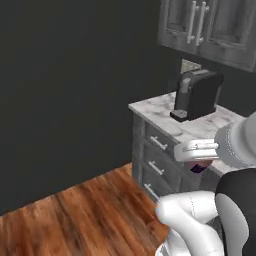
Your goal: Move the drinks to the dining counter.
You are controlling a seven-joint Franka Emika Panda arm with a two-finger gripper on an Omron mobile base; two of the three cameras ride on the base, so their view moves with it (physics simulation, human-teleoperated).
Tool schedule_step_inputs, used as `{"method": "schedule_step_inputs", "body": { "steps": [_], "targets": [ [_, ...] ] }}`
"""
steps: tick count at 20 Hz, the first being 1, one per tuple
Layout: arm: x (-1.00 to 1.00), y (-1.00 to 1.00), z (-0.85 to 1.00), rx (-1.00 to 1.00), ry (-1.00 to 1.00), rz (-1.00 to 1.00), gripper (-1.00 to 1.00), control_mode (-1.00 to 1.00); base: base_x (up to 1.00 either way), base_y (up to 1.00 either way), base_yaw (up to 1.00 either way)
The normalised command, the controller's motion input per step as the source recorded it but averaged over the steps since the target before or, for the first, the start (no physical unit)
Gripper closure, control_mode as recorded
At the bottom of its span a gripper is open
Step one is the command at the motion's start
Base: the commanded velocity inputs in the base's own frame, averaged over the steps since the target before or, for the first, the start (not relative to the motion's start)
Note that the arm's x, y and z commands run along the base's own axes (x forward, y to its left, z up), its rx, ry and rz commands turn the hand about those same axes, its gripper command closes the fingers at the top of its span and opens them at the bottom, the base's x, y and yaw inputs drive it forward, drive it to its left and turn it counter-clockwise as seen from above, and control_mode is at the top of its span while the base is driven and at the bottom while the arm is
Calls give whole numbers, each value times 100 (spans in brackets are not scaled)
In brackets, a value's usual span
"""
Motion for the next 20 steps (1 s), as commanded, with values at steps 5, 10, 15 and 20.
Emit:
{"method": "schedule_step_inputs", "body": {
  "steps": [5,10,15,20],
  "targets": [
    [0,0,0,0,0,0,100,100,0,0,100],
    [0,0,0,0,0,0,100,100,0,0,100],
    [0,0,0,0,0,0,100,100,0,0,100],
    [0,0,0,0,0,0,100,100,0,0,100]
  ]
}}
